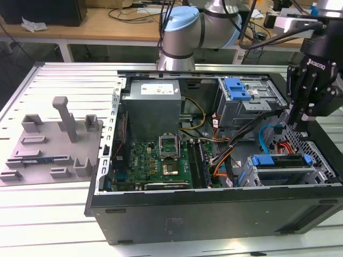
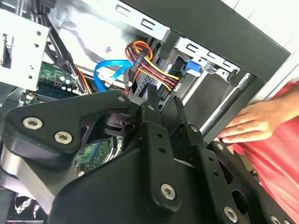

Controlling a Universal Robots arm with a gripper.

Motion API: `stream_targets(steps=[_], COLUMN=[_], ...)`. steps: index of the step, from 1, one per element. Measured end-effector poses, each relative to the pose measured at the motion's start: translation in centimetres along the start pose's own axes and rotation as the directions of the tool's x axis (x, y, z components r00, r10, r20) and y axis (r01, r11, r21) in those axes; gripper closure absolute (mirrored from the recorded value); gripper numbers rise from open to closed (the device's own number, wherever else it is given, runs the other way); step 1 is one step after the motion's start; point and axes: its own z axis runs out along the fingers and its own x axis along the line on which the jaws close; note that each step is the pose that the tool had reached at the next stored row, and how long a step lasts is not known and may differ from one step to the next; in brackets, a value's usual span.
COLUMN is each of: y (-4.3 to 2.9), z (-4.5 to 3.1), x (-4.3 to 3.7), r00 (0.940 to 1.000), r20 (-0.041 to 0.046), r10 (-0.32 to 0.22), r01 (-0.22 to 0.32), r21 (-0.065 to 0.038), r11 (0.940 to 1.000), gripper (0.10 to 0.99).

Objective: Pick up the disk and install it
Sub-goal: 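Insert the second disk wire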

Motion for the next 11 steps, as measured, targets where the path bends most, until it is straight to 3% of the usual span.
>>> stream_targets(steps=[2, 4, 7, 9, 11], y=[0.14, 0.36, 0.41, 0.43, 0.43], z=[-0.12, -0.26, -0.34, -0.35, -0.35], x=[-0.45, -0.95, -1.20, -1.35, -1.38], r00=[0.9999, 0.9991, 0.9978, 0.9960, 0.9938], r20=[-0.0159, -0.0432, -0.0644, -0.0811, -0.0897], r10=[-0.001, -0.005, -0.012, -0.039, -0.065], r01=[0.001, 0.005, 0.013, 0.040, 0.068], r21=[0.001, 0.003, 0.008, 0.018, 0.026], r11=[1.0000, 1.0000, 0.9999, 0.9990, 0.9974], gripper=[0.784, 0.784, 0.784, 0.784, 0.784])
